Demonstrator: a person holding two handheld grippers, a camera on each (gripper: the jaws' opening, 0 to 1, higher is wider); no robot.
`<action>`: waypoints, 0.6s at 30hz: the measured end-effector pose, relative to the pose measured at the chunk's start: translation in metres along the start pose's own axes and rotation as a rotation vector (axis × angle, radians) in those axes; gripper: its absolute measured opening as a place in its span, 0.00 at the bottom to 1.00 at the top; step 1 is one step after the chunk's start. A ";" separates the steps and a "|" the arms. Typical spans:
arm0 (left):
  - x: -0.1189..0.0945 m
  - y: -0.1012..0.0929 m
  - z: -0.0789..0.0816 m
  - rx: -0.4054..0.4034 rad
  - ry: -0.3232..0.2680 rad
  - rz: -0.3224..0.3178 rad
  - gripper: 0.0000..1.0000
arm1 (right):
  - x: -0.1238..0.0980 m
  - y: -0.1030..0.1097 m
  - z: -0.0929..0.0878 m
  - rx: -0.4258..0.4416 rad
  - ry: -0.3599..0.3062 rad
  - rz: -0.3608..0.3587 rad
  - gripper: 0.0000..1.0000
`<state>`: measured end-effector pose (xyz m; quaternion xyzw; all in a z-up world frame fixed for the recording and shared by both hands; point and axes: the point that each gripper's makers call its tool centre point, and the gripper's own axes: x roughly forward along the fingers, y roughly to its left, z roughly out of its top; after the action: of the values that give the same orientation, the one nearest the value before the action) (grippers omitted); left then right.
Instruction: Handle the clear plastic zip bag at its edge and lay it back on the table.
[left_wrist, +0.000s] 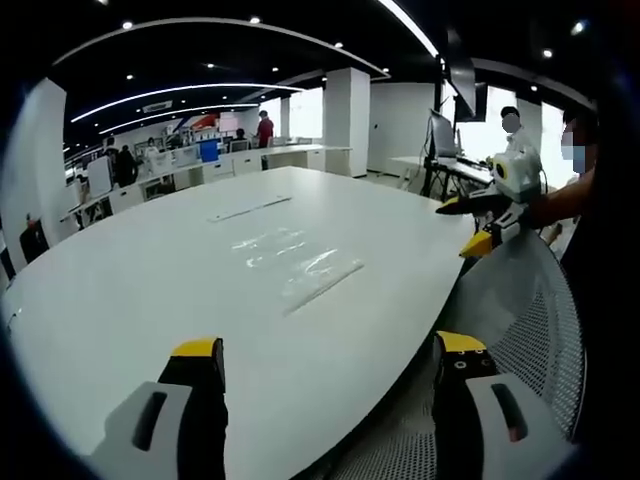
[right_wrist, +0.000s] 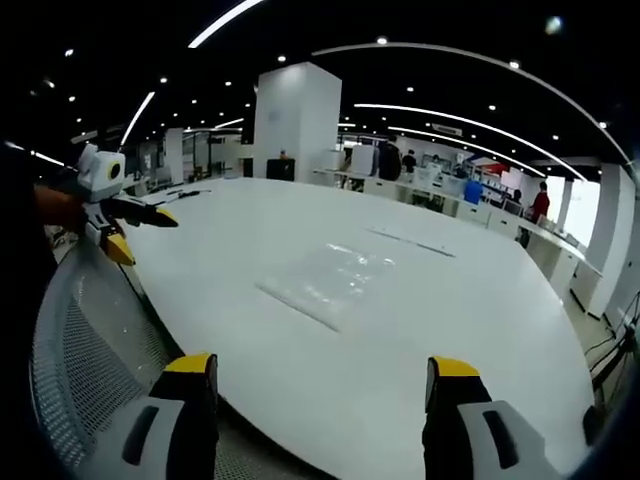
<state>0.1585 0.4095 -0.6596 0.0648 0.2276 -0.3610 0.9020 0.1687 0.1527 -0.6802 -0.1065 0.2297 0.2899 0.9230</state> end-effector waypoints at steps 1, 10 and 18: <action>-0.002 0.002 0.001 0.005 -0.008 0.004 0.87 | -0.001 -0.001 0.001 0.001 -0.005 -0.003 0.90; -0.008 0.024 -0.002 0.013 -0.033 0.037 0.99 | -0.001 -0.006 0.005 0.031 -0.022 -0.011 1.00; -0.009 0.028 -0.006 0.021 -0.030 0.039 0.99 | 0.000 -0.010 0.001 0.031 -0.004 -0.020 1.00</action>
<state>0.1696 0.4368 -0.6625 0.0734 0.2086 -0.3465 0.9116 0.1750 0.1447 -0.6790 -0.0937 0.2314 0.2772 0.9278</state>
